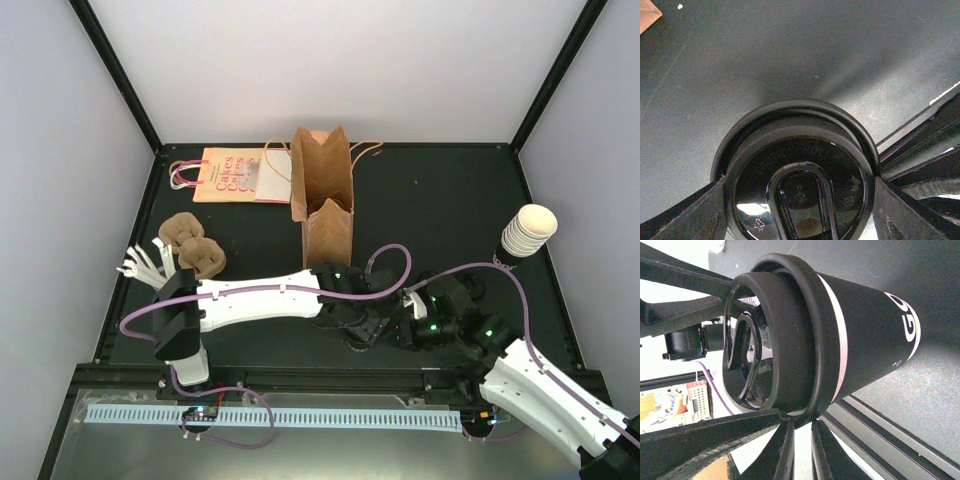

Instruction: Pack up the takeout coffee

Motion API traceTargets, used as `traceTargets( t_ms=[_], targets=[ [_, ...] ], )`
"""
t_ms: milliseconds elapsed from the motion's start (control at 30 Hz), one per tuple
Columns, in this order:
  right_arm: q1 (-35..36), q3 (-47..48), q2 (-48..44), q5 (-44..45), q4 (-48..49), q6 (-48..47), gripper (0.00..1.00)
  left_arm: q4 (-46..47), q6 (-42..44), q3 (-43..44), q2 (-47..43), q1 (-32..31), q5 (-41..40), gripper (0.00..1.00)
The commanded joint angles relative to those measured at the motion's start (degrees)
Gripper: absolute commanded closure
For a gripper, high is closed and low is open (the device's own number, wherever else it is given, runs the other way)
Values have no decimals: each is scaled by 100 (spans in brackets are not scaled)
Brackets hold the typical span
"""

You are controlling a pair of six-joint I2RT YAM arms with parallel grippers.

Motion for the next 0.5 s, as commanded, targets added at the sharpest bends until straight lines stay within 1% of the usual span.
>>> traceTargets(
  t_ms=[0, 100, 200, 467],
  targets=[
    [-5, -286, 303, 1109, -886, -19, 87, -172, -20, -311, 356, -6, 30, 42],
    [-5, -270, 410, 1100, -918, -101, 87, -178, 3, -312, 382, -8, 37, 42],
    [-11, -275, 448, 1053, -893, -142, 84, -188, 17, -303, 385, -6, 25, 43],
    [-9, -492, 535, 1121, -982, -231, 83, -163, 48, -316, 401, -7, 33, 43]
  ],
)
